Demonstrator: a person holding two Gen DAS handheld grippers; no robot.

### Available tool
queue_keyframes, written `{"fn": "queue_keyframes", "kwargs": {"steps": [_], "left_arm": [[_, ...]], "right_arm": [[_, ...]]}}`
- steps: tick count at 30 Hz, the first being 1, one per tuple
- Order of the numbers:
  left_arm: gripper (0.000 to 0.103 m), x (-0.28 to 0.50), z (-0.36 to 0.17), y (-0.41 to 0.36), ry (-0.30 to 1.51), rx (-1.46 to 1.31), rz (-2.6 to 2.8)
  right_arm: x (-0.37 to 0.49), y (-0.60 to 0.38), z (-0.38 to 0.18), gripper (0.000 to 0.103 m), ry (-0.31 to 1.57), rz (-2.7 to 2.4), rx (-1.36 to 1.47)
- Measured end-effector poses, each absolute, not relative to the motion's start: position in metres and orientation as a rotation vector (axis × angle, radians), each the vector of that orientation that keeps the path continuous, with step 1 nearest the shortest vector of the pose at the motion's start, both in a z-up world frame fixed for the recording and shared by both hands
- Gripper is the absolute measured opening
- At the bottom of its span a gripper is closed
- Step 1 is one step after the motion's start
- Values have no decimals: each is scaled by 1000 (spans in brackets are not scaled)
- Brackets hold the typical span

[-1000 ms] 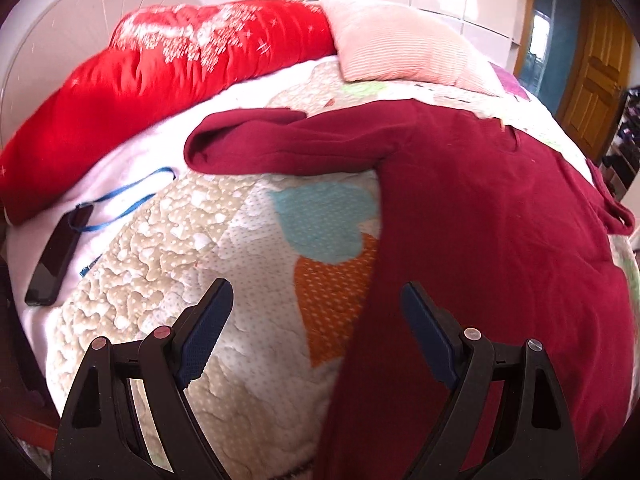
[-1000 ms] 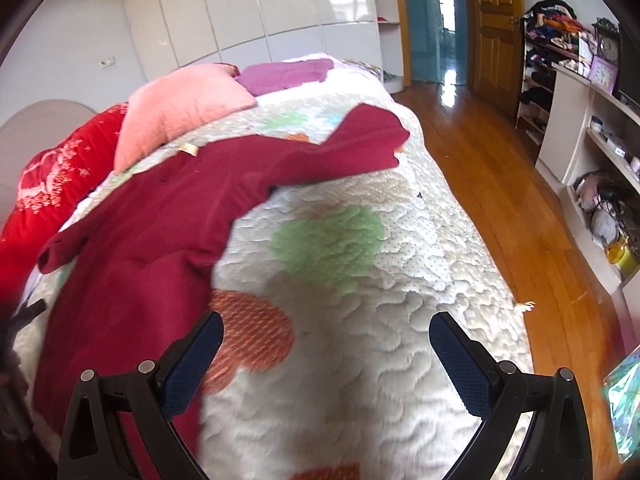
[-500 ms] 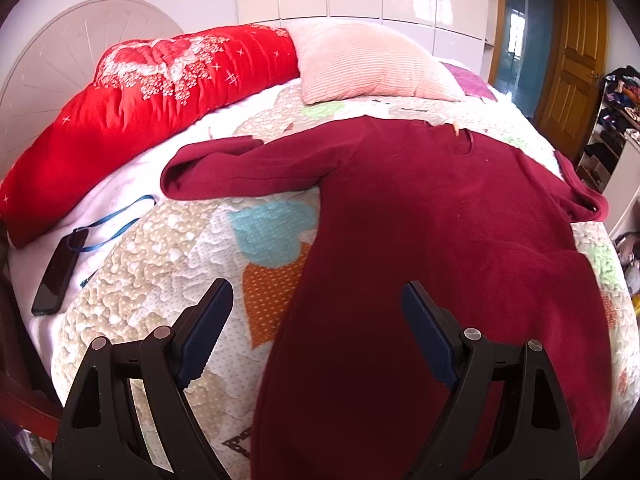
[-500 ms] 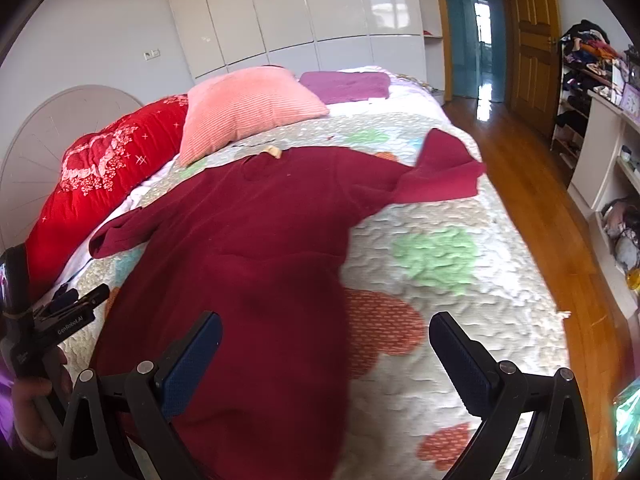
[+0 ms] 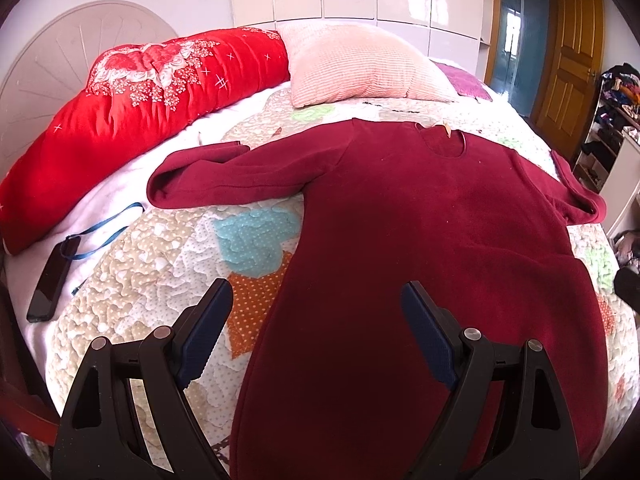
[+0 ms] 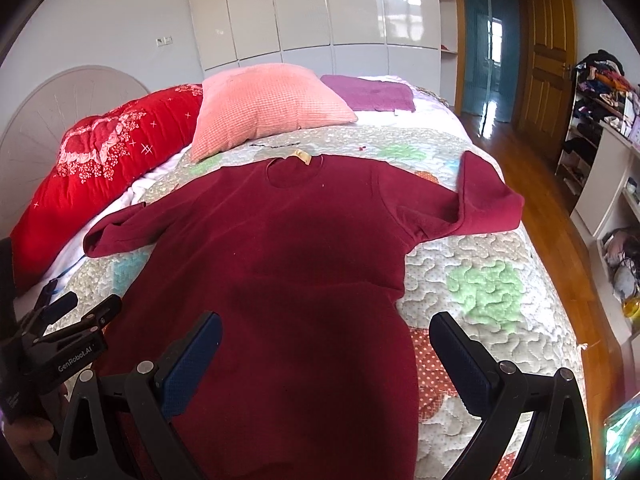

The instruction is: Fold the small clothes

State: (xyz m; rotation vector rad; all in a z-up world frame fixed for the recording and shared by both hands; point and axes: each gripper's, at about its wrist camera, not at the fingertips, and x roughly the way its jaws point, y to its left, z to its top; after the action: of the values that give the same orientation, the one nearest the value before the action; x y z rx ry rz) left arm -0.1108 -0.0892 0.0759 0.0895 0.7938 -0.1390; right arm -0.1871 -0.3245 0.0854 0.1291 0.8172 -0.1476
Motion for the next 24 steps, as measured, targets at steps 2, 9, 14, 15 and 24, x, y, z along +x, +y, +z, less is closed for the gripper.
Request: {"fn": "queue_keyframes", "kwargs": {"steps": [2, 9, 14, 15, 24], "left_arm": [[86, -110, 75, -92, 793, 95, -142], [86, -107, 72, -104, 801, 103, -162], [86, -105, 70, -109, 806, 108, -168], [86, -105, 70, -109, 805, 107, -168], [86, -92, 68, -116, 805, 103, -176]], "right_arm": [[-184, -325, 82, 103, 827, -153, 131], [-176, -326, 74, 103, 833, -164, 152], [-170, -327, 71, 103, 841, -170, 152], [-169, -327, 70, 103, 844, -171, 151], [-159, -326, 63, 103, 838, -178, 171]]}}
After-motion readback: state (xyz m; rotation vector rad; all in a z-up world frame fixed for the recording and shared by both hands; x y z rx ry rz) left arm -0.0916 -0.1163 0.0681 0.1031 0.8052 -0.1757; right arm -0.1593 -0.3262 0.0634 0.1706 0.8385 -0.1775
